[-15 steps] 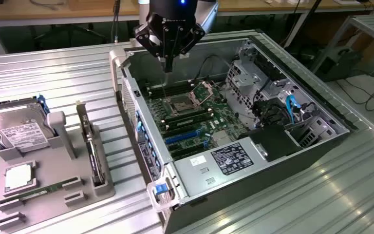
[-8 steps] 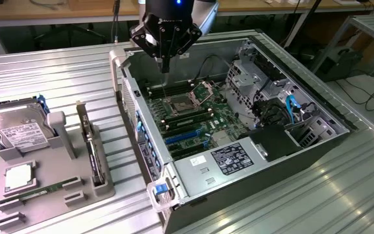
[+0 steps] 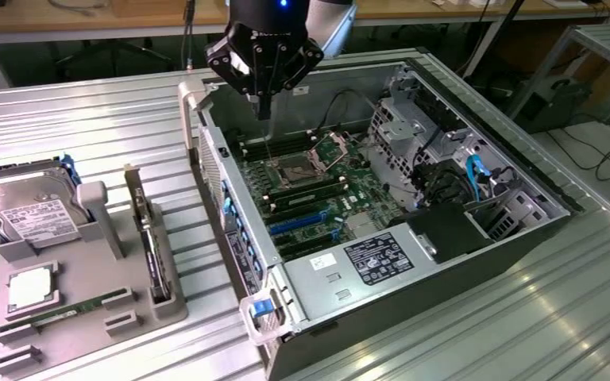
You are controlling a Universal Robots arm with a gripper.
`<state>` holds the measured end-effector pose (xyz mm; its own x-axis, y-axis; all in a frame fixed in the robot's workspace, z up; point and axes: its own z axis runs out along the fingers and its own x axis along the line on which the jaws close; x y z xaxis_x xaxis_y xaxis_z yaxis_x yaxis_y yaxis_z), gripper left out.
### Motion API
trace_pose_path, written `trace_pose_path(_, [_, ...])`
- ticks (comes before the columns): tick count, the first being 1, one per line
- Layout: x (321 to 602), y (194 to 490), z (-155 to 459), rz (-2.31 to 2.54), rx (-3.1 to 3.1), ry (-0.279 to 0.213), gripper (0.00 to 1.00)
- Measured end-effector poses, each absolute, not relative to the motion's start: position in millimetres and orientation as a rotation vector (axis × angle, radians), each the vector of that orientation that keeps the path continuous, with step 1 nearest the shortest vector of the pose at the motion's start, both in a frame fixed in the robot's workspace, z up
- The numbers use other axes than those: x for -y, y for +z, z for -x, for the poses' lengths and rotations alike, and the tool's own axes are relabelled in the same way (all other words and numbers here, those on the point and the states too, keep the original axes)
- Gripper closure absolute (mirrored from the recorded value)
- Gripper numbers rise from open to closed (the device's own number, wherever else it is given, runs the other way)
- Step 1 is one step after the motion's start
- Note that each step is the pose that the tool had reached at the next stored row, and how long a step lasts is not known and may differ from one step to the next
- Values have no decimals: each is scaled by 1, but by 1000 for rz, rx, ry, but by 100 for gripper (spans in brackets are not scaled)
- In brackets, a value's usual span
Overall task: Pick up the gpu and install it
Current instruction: 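Reach for the gpu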
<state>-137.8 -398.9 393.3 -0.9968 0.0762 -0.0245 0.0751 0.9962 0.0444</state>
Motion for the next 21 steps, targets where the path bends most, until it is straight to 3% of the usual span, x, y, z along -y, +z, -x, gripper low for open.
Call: trace_pose_path(21, [399,393,154,-118,-3113,68,89])
